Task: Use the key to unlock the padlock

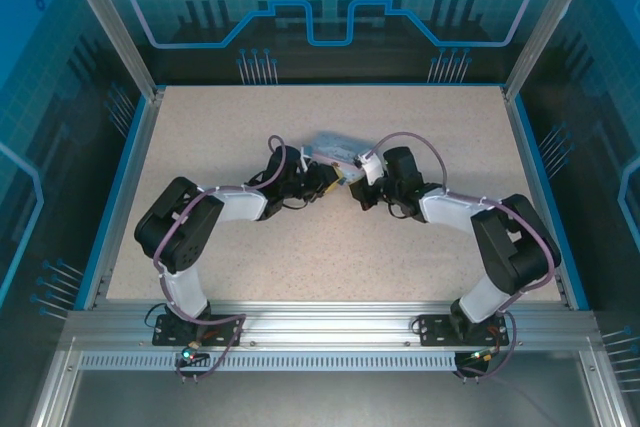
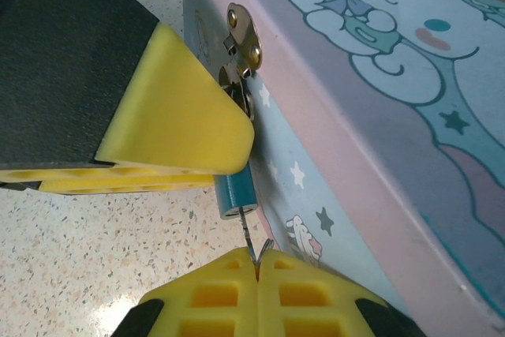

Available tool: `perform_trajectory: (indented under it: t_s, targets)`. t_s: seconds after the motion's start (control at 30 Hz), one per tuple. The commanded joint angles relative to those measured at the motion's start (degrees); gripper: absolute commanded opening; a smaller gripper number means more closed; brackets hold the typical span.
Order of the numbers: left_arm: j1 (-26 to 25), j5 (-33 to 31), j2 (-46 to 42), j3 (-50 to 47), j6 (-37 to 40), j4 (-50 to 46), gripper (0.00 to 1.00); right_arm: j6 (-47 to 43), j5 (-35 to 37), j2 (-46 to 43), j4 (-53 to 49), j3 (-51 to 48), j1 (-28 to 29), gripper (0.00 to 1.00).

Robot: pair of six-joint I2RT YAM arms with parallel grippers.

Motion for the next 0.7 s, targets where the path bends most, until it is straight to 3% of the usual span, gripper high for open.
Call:
perform_trajectory:
  t_s: [0.0, 0.47, 0.67]
  targets:
    - [-3.13, 10.60, -0.20, 0.80, -0.66, 0.55, 0.06, 0.10, -0.33, 1.43, 9.98, 4.15, 1.92, 0.00]
    - [-3.99, 10.25, 1.29, 0.91, -1.41, 1.87, 0.06, 5.08, 1.41, 5.07, 14.59, 6.45, 4.39, 0.00]
    - [-4.06, 9.52, 3.51, -0.14, -2.34, 4.08, 0.06, 7.48, 5.47, 2.64, 8.19, 3.68, 5.60, 0.00]
